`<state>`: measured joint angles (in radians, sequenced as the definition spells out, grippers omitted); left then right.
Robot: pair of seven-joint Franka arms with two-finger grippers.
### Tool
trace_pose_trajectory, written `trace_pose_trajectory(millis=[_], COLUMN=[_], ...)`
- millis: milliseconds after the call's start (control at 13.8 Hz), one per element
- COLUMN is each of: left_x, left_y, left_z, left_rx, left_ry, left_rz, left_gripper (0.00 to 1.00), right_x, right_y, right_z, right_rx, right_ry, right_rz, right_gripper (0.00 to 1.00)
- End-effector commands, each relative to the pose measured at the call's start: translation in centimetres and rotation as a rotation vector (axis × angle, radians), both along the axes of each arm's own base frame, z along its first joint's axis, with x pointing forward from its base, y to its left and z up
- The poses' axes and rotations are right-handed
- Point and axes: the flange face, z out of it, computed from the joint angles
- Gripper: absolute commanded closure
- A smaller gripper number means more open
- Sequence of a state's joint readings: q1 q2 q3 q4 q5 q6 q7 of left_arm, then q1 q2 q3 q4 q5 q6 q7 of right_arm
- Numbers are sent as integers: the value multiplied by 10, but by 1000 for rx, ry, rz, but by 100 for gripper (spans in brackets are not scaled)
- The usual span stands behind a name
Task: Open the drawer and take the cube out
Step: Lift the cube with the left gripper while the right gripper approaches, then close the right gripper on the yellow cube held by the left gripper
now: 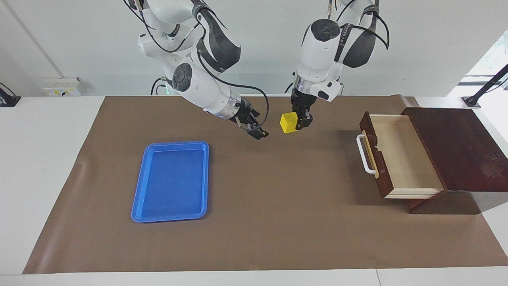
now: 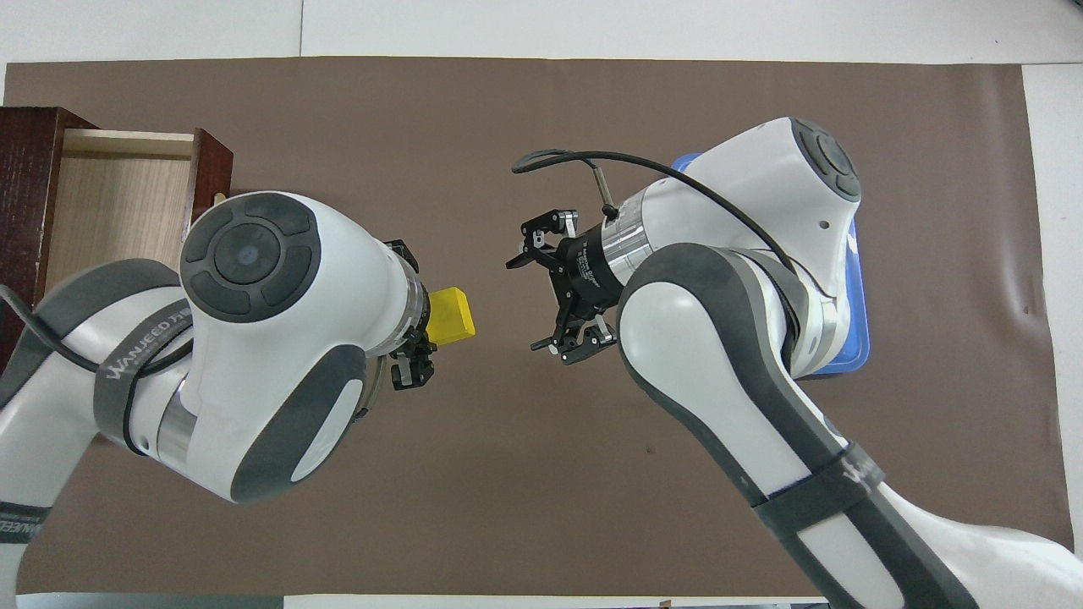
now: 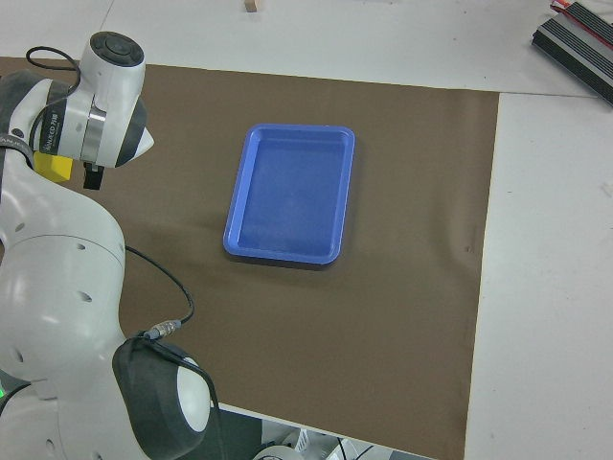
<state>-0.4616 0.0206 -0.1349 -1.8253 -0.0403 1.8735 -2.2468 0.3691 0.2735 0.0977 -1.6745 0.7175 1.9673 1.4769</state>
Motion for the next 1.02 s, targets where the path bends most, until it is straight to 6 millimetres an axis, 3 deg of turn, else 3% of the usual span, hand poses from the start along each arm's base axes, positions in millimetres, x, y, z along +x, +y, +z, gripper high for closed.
trace_pose_trajectory(millis=[0, 145, 364, 509, 945], left_x=[-10, -15, -16, -15, -11], left_y=[-12, -18, -22, -21, -17], left_z=[-6, -6, -10, -9, -10], left_rx=[-16, -16, -13, -13, -15], left_ry=[-1, -1, 1, -2, -5], left_rz=[22, 10, 17, 20, 31], left_gripper=[100, 100, 100, 100, 100], right_x=[25, 28, 32, 27, 3], right_y=[19, 38, 31, 38, 32], right_z=[-12, -13, -10, -9, 7], right_rx=[17, 11, 7, -1, -3], right_ry=[64, 84, 96, 88, 69], right_rz=[-52, -84, -104, -91, -65], right_gripper=[0, 0, 0, 0, 0])
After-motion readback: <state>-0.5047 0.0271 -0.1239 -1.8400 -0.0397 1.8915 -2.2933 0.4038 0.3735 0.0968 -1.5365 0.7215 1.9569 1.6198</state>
